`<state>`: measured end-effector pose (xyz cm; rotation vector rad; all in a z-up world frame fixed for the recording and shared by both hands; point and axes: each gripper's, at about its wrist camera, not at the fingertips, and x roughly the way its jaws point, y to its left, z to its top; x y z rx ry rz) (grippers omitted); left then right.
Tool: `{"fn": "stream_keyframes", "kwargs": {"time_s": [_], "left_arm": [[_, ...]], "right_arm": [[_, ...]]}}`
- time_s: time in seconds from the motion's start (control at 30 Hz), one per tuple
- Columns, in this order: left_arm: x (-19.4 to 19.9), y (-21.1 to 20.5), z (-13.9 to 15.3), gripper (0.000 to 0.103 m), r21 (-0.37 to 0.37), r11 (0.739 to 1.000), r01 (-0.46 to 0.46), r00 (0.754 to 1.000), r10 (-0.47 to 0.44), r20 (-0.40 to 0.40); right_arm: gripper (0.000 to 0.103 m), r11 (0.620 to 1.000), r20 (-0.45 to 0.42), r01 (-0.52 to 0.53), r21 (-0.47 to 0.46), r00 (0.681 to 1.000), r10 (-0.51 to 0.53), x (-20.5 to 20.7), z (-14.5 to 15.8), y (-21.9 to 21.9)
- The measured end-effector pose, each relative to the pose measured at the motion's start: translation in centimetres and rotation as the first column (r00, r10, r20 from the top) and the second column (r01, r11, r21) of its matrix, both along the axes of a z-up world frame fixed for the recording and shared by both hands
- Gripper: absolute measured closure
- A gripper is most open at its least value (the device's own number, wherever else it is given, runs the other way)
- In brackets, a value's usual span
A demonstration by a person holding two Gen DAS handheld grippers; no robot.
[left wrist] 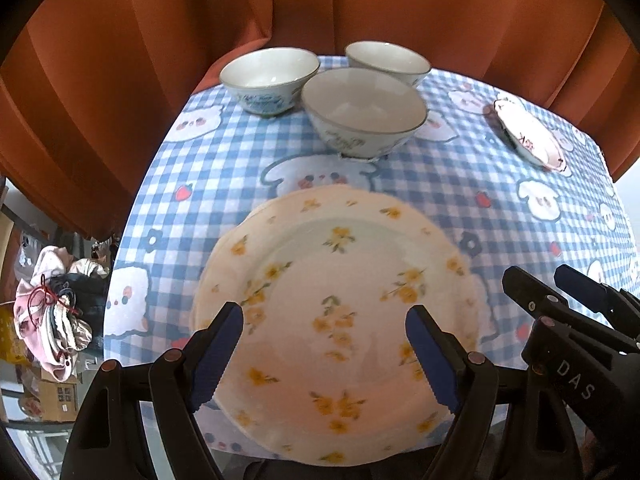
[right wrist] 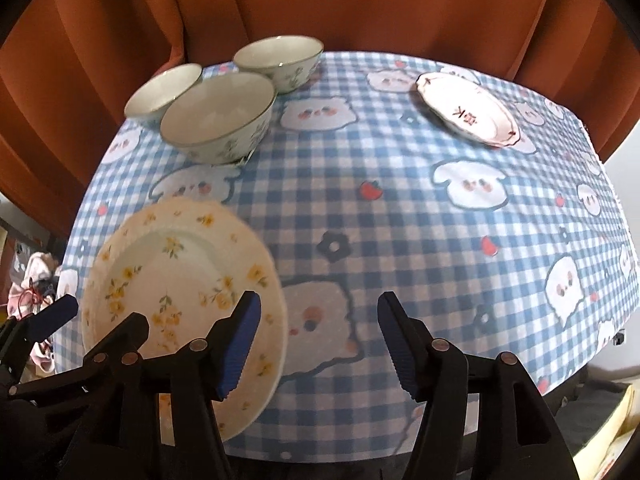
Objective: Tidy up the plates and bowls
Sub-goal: 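Move both grippers toward the red-rimmed plate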
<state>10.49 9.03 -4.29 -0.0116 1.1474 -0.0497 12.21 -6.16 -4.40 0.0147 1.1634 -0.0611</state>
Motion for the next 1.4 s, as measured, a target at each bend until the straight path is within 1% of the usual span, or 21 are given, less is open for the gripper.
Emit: {"fn": "stream_keyframes", "kwargs": {"time_s": [0.13,0.2,0.3,0.4,0.7,0.87,1.1,1.3,1.4], "left_arm": [[0.3,-2.0,0.5,0.018,-0.006,1.000,-0.022,1.000,0.022,0.014],[0.5,-3.2,0.8,0.018,0.003,0.999,-0.032,0.999,0.032,0.024],[0.9,-5.1,1.5,0.018,-0.011,0.998,-0.056,0.998,0.056,0.040],[1.3,-7.3,1.9,0.018,-0.007,0.998,-0.056,0.997,0.057,0.057],[3.4,-13.9,2.9,0.018,-0.010,0.998,-0.055,0.994,0.056,0.092],[4.6,-17.0,3.2,0.018,-0.002,0.998,-0.066,0.991,0.066,0.115],[7.9,-21.4,2.6,0.018,0.004,0.996,-0.092,0.988,0.090,0.126],[11.4,-25.0,1.8,0.018,0.022,0.995,-0.093,0.989,0.090,0.119],[13.4,-26.5,1.2,0.018,0.028,0.996,-0.087,0.991,0.084,0.105]], "right_arm": [[0.039,1.000,0.024,-0.017,0.007,1.000,0.017,0.3,0.7,-1.9],[0.039,1.000,0.037,-0.019,0.016,0.999,0.019,0.6,1.2,-3.4],[0.039,0.999,0.041,-0.031,0.021,0.999,0.030,0.9,1.6,-5.2],[0.039,0.999,0.057,-0.041,0.020,0.998,0.040,1.4,2.2,-7.3],[0.039,0.999,0.089,-0.023,0.033,0.996,0.020,3.4,3.8,-14.5],[0.039,0.999,0.110,-0.026,0.045,0.994,0.021,4.9,4.1,-17.8],[0.039,0.998,0.134,-0.032,0.045,0.991,0.025,7.6,3.9,-22.3],[0.039,0.998,0.139,-0.020,0.056,0.990,0.012,11.1,3.2,-26.5],[0.038,0.997,0.134,-0.020,0.068,0.991,0.011,12.7,2.5,-27.8]]}}
